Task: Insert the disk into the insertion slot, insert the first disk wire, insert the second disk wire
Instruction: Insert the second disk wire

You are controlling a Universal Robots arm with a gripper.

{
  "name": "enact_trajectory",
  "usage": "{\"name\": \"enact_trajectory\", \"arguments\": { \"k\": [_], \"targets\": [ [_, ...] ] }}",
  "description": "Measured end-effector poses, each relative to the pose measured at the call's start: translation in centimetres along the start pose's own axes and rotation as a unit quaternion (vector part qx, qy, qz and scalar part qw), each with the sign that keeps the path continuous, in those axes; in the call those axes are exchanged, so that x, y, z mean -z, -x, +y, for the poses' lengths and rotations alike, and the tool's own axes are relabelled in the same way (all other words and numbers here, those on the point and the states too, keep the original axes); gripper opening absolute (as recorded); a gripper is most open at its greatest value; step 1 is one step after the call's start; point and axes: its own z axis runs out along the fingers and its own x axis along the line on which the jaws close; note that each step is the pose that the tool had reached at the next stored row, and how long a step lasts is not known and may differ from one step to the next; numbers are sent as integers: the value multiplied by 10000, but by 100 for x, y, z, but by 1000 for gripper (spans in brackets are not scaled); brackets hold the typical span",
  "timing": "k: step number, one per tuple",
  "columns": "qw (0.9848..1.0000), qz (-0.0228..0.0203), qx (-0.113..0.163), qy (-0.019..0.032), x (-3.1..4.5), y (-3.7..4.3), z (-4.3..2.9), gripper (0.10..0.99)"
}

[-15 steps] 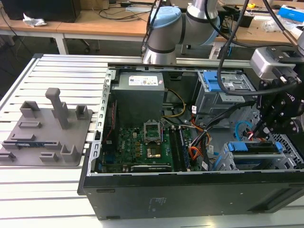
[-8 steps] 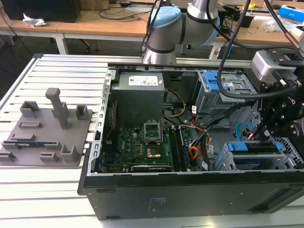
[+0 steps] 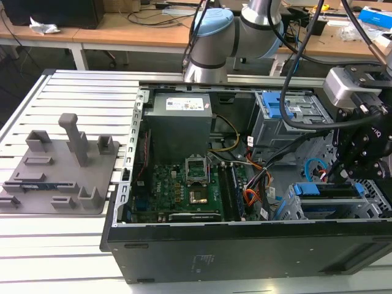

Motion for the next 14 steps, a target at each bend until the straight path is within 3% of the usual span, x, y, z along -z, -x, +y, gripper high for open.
{"name": "enact_trajectory", "arguments": {
  "k": [14],
  "targets": [
    [10000,0,4,0,-24,-7,-5,161]
  ]
}}
